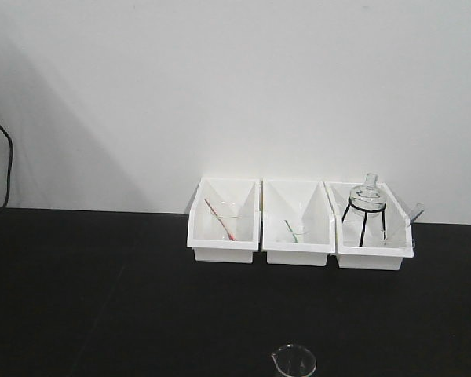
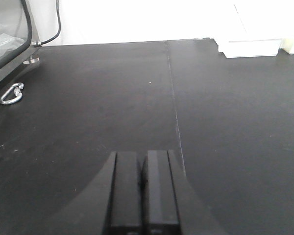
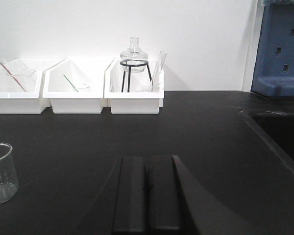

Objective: Pick beaker and place in left cabinet

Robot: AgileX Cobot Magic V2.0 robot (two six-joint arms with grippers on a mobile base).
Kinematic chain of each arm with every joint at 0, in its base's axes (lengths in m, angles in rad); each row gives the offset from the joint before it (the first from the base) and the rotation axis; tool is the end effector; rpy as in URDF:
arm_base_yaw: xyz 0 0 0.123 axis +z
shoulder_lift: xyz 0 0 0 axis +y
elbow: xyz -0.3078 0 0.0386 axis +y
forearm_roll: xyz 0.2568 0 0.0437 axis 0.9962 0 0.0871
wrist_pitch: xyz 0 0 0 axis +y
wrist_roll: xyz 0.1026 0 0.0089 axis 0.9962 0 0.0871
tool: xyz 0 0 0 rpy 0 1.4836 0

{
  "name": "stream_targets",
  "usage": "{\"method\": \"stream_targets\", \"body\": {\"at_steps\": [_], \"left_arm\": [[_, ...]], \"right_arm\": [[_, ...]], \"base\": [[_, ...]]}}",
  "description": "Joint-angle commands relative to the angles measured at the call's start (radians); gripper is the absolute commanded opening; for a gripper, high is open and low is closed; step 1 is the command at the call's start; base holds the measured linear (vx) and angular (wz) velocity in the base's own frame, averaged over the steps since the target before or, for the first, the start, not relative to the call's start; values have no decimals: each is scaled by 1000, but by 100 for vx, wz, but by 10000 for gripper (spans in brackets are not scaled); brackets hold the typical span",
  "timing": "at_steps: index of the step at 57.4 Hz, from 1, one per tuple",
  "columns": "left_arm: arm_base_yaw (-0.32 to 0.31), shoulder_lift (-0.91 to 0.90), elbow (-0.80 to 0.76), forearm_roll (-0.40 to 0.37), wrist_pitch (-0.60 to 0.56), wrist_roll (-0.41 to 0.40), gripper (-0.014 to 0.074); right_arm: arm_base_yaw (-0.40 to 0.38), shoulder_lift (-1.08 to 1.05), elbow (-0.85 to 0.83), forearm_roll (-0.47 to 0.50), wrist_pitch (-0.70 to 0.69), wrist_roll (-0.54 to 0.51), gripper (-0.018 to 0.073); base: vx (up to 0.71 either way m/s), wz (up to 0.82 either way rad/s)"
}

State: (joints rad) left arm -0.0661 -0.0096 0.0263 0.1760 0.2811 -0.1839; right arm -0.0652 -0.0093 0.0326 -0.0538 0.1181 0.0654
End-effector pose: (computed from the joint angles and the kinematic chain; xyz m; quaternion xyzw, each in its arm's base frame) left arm 0.0502 0.0017 0.1769 0.0046 0.7761 -0.0066 0.6305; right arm 0.0523 -0.0041 0.1908 0.0302 0.7253 -0.0206 0.6874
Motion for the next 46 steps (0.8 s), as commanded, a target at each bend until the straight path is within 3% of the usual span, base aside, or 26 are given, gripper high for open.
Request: {"method": "stream_targets", "body": {"at_steps": [1, 46], "left_arm": [[-7, -17, -9, -2, -83, -3, 4], [-7, -17, -9, -2, -83, -3, 4]], "right_arm": [[-5, -13, 2, -8, -85, -6, -6], [-5, -13, 2, -8, -85, -6, -6]], "base": [[0, 0], [0, 0]]}}
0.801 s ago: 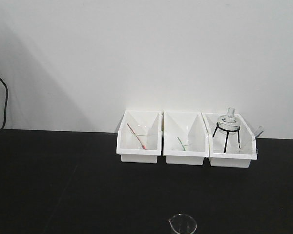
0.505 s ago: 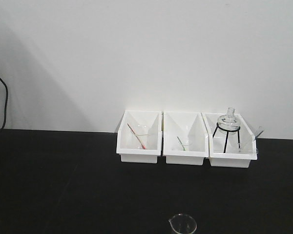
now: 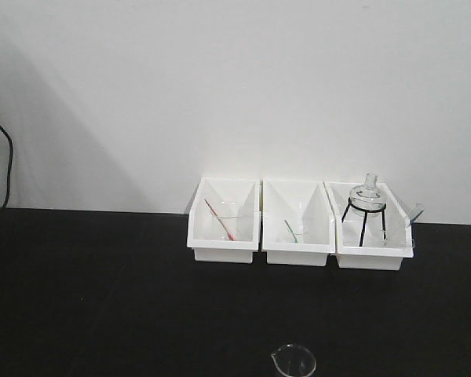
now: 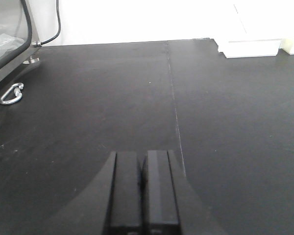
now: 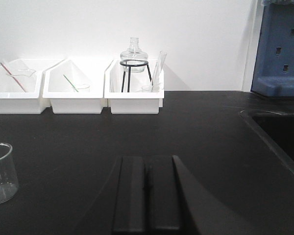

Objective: Pick beaker and place in left cabinet

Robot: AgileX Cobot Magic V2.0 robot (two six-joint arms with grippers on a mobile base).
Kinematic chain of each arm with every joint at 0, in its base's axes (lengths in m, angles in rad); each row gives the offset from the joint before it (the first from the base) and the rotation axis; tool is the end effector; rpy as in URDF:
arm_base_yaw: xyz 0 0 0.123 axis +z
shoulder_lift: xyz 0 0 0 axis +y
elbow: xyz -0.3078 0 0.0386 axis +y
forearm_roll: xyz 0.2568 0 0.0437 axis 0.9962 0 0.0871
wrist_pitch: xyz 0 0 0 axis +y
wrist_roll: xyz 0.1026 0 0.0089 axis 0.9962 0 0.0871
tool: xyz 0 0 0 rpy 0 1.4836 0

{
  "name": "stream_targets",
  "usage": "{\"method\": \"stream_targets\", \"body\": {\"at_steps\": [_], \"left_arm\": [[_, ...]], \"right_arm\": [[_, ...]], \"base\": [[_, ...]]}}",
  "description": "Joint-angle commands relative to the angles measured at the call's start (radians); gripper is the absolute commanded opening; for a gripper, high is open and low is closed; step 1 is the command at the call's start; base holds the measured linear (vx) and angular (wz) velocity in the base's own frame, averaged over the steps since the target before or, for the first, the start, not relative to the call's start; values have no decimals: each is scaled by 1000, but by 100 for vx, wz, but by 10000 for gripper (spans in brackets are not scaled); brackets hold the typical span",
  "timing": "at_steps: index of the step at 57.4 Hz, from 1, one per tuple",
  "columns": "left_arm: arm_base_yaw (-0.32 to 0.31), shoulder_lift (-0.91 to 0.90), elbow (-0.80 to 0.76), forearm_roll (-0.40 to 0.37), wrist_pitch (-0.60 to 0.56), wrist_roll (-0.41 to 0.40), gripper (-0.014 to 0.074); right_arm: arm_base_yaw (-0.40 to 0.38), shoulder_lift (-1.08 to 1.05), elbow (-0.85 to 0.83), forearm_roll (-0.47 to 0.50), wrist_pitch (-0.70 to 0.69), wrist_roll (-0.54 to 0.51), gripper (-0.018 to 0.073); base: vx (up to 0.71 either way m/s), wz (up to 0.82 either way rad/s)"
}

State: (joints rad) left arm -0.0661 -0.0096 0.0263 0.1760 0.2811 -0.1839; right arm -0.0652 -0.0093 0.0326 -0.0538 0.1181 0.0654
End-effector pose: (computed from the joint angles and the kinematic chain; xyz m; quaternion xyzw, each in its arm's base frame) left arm 0.0502 0.0017 0.1769 0.0046 0.7761 -0.0066 0.6305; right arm 0.0523 -0.0041 0.1908 0.0302 0.7253 -0.0206 0.6874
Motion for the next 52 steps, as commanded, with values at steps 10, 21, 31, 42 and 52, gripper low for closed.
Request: {"method": "stream_targets", "body": {"at_steps": [10, 21, 31, 42, 52], "left_arm": [[-7, -17, -9, -2, -83, -3, 4], [-7, -17, -9, -2, -83, -3, 4], [-7, -17, -9, -2, -83, -3, 4], [-7, -17, -9, -2, -83, -3, 4], [-7, -17, -9, -2, -83, -3, 4]], "right_arm": [[-5, -13, 2, -8, -85, -6, -6], [-5, -13, 2, -8, -127, -5, -6], [-5, -13, 2, -8, -321, -5, -6], [-7, 36, -32, -8, -458, -4, -4], [-6, 230, -132, -8, -352, -4, -1]], "base": [[0, 0], [0, 0], [0, 0], [0, 0], [0, 0]]}}
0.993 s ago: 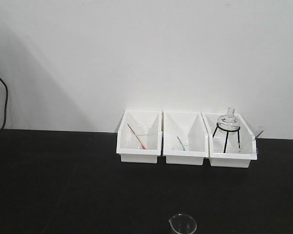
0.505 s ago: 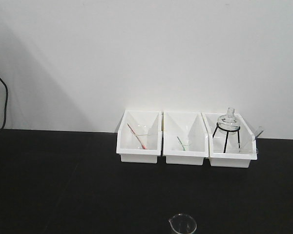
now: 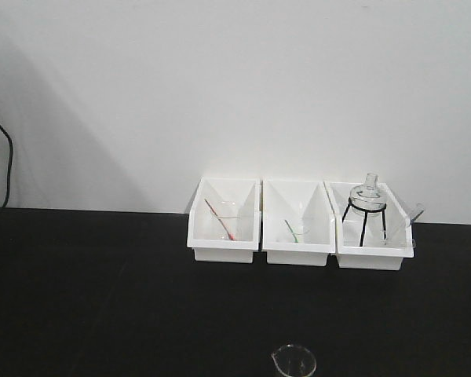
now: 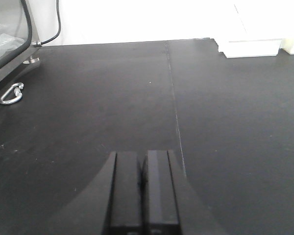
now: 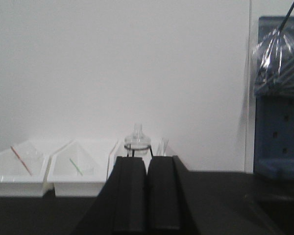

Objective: Pick beaker and place in left cabinet

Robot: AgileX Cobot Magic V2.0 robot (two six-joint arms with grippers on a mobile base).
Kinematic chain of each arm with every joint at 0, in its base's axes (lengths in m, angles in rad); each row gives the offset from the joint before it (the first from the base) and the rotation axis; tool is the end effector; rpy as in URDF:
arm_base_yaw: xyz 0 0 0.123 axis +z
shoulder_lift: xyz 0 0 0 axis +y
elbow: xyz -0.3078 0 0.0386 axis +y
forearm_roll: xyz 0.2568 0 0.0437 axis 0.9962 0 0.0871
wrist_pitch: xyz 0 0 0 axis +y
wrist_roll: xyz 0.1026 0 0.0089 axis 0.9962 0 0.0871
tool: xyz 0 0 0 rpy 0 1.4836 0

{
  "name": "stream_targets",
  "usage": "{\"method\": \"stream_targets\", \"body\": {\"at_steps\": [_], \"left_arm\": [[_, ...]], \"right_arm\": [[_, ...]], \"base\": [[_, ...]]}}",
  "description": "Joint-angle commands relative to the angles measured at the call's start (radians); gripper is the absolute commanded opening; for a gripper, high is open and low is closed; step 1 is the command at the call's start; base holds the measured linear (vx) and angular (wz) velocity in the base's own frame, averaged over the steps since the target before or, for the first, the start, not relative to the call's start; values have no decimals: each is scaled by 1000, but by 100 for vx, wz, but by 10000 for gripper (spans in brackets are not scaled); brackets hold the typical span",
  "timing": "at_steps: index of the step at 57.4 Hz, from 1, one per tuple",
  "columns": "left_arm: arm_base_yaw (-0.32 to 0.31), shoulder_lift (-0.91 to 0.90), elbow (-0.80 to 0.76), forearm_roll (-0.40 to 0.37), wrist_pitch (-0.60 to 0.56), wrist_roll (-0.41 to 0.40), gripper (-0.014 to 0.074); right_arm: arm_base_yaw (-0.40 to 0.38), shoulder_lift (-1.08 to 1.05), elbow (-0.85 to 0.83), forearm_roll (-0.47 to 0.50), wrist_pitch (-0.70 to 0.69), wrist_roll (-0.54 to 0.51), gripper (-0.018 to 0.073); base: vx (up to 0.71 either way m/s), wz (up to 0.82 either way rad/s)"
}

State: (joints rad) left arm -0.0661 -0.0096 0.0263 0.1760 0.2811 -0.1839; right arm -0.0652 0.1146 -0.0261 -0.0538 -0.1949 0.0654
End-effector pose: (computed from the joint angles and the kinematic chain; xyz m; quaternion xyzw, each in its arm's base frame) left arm 0.0502 0.0017 0.1769 0.0046 0.7761 -0.0066 0.6305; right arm 0.0593 -0.0028 0.2371 0.0207 0.6352 -0.0170 0.7719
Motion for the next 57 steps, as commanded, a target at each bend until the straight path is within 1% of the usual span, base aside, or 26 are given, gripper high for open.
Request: {"method": "stream_targets", "body": {"at_steps": [1, 7, 10, 14, 19, 23, 26, 32, 38, 42, 46, 50, 52, 53, 56, 57], "left_arm": [[-7, -17, -9, -2, -83, -3, 4], [-7, -17, -9, -2, -83, -3, 4], [-7, -17, -9, -2, -83, -3, 4], [-7, -17, -9, -2, -83, -3, 4], [-7, -17, -9, -2, -83, -3, 4], [-7, -17, -9, -2, -83, -3, 4], [-7, -17, -9, -2, -83, -3, 4], [-7, -17, -9, -2, -83, -3, 4], [-7, -17, -9, -2, -83, -3, 4], [-7, -17, -9, -2, -83, -3, 4], [-7, -17, -9, -2, -83, -3, 4], [-7, -17, -9, -2, -83, -3, 4], [-7, -17, -9, -2, -83, -3, 4], [-7, -17, -9, -2, -83, -3, 4], [-7, -17, -9, -2, -83, -3, 4], [-7, -17, -9, -2, -83, -3, 4]], "right_arm": [[-6, 135, -80, -8, -41, -5, 0], [-6, 274, -107, -8, -64, -33, 6], [-6, 339, -108, -8, -105, -65, 15], [-6, 412, -108, 1, -153, -65, 35], [-6, 486, -108, 47, -226, -22, 74], [-6, 532, -108, 82, -275, 24, 122], [-6, 572, -108, 101, -294, 48, 179], [-6, 640, -108, 102, -311, 47, 312], [-6, 712, -107, 98, -391, 40, 438], [-6, 757, -107, 98, -452, 38, 489], [-6, 810, -107, 93, -532, 46, 519], [-2, 866, -110, 8, -587, 58, 534], [-2, 902, -119, -83, -597, 58, 535], [-2, 923, -124, -152, -601, 58, 535], [-2, 970, -148, -309, -614, 75, 535], [-2, 994, -161, -391, -627, 84, 535]], "base": [[0, 0], [0, 0], [0, 0], [0, 0], [0, 0], [0, 0], [0, 0], [0, 0], [0, 0], [0, 0], [0, 0], [0, 0], [0, 0], [0, 0], [0, 0], [0, 0]]}}
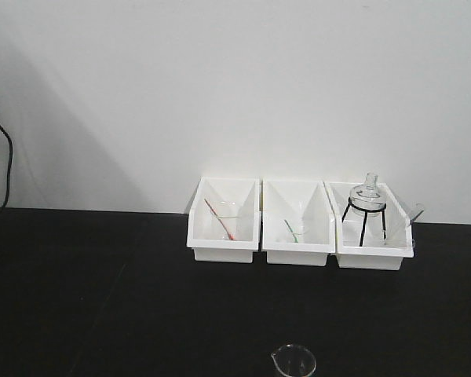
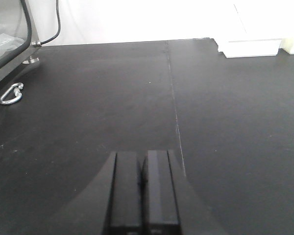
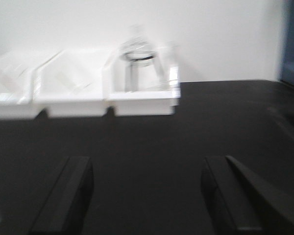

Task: Pick beaker and place in left cabinet
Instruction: 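Move the right gripper down toward the small clear glass beaker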

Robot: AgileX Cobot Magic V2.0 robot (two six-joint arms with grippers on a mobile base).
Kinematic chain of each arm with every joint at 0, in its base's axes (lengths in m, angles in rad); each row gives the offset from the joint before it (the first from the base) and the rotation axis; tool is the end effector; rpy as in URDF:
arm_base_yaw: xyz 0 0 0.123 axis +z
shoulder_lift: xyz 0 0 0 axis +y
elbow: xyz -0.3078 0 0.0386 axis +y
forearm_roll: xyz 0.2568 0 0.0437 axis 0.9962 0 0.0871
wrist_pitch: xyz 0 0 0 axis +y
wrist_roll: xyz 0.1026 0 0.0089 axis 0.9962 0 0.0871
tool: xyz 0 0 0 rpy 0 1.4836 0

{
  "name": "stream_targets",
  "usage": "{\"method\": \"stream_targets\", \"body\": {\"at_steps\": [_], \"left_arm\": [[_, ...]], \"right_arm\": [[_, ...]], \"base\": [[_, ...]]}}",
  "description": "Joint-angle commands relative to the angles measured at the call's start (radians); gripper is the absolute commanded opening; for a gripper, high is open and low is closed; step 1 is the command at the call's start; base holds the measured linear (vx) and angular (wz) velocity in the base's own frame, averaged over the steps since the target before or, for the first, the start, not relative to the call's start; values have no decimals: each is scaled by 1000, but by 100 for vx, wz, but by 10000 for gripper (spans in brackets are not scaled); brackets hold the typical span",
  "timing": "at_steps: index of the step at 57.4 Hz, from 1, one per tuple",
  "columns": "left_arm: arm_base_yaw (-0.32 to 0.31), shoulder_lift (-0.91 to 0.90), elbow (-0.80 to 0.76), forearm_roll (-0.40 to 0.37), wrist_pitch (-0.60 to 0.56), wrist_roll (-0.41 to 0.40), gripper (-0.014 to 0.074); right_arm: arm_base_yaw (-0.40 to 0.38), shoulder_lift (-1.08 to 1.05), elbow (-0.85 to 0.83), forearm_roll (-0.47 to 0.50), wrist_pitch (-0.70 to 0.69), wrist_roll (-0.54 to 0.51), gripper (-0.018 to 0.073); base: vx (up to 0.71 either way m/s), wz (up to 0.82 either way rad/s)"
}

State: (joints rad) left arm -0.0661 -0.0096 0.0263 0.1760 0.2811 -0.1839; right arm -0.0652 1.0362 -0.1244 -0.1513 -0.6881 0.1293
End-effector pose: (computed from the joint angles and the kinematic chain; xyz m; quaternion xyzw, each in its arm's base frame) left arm 0.0502 0.0017 0.1769 0.0046 0.7761 -0.0066 0.6305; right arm 0.1699 -0.0012 0.2167 -0.0022 0.7553 0.0188 0.6551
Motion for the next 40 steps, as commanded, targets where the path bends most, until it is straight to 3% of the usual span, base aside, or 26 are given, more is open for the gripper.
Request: {"method": "stream_targets", "body": {"at_steps": [1, 5, 13, 20, 29, 40], "left_arm": [[-7, -17, -9, -2, -83, -3, 4], [-7, -17, -9, -2, -83, -3, 4], [-7, -17, -9, -2, -83, -3, 4], [-7, -17, -9, -2, -83, -3, 4], [-7, -17, -9, -2, -83, -3, 4], [-7, -17, -9, -2, -83, -3, 4]], "right_arm": [[-2, 88, -72, -347, -144, 36, 535], [-2, 173, -117, -548, -201, 95, 535], [-2, 337, -196, -644, -295, 169, 535], [19, 458, -235, -643, -314, 151, 535], [120, 601, -291, -640, -323, 96, 535], [238, 732, -378, -526, -319, 39, 535]], "base": [[0, 0], [0, 0], [0, 0], [0, 0], [0, 0], [0, 0]]}}
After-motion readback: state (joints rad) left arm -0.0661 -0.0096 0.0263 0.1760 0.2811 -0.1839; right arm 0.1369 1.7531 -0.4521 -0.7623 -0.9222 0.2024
